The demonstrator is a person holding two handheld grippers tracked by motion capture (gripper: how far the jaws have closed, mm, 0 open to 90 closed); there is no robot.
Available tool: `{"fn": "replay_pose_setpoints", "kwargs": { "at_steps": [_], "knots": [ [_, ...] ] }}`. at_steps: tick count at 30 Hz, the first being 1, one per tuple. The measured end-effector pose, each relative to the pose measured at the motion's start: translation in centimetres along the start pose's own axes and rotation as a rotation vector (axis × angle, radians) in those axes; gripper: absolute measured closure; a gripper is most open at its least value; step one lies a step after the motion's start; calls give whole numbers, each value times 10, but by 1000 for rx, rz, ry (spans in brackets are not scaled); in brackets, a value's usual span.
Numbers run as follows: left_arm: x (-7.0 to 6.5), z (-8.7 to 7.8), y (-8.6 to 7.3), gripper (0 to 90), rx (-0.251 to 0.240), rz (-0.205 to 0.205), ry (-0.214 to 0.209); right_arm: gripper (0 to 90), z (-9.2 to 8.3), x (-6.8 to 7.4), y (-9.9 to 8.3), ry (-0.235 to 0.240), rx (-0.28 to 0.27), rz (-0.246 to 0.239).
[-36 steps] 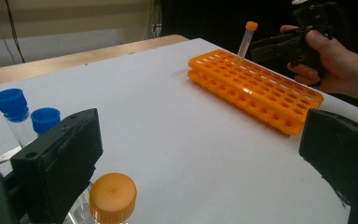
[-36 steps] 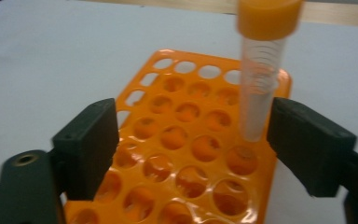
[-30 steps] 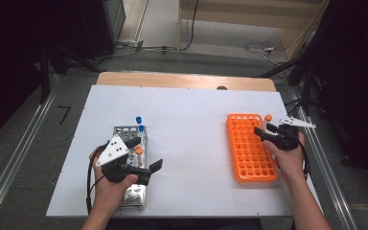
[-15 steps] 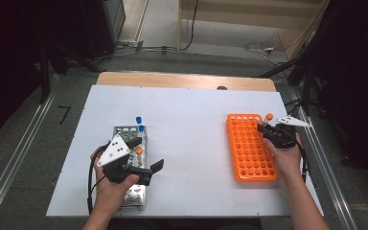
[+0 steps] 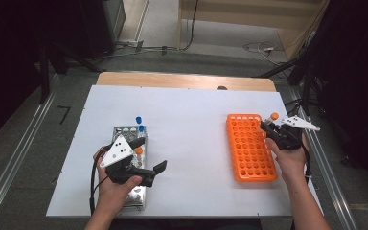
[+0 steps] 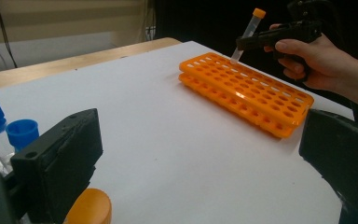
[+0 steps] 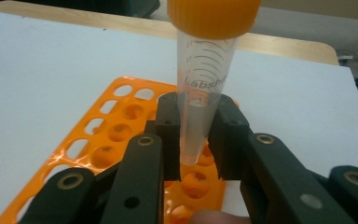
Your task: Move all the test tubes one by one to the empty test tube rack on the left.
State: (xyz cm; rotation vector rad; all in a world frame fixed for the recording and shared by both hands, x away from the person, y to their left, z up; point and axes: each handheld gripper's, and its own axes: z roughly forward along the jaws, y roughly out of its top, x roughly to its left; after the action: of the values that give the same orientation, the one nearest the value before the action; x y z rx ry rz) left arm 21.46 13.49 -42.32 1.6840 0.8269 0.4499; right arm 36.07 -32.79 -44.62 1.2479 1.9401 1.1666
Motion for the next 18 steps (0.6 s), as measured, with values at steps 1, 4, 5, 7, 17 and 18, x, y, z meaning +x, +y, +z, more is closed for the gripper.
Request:
{"fn": "replay_pose_setpoints", "kwargs": {
  "at_steps": [1,4,5,7,17,18],
  "knots": [
    [0,0,0,0,0,2,0,727,-1,3,0,11,3,-8],
    [-2,1,1,0,-2,2,0,727,-4,13,2,52,10,-17],
    [-2,1,1,0,-1,3,-2,727,-5,17,2,68,10,-18],
    [-4,3,2,0,-2,2,-8,727,-7,25,2,103,9,-21],
    [-12,11,5,0,3,6,-25,727,-22,75,1,256,14,-74],
    [-13,13,6,0,4,8,-25,728,-23,80,1,270,17,-78]
  ]
}}
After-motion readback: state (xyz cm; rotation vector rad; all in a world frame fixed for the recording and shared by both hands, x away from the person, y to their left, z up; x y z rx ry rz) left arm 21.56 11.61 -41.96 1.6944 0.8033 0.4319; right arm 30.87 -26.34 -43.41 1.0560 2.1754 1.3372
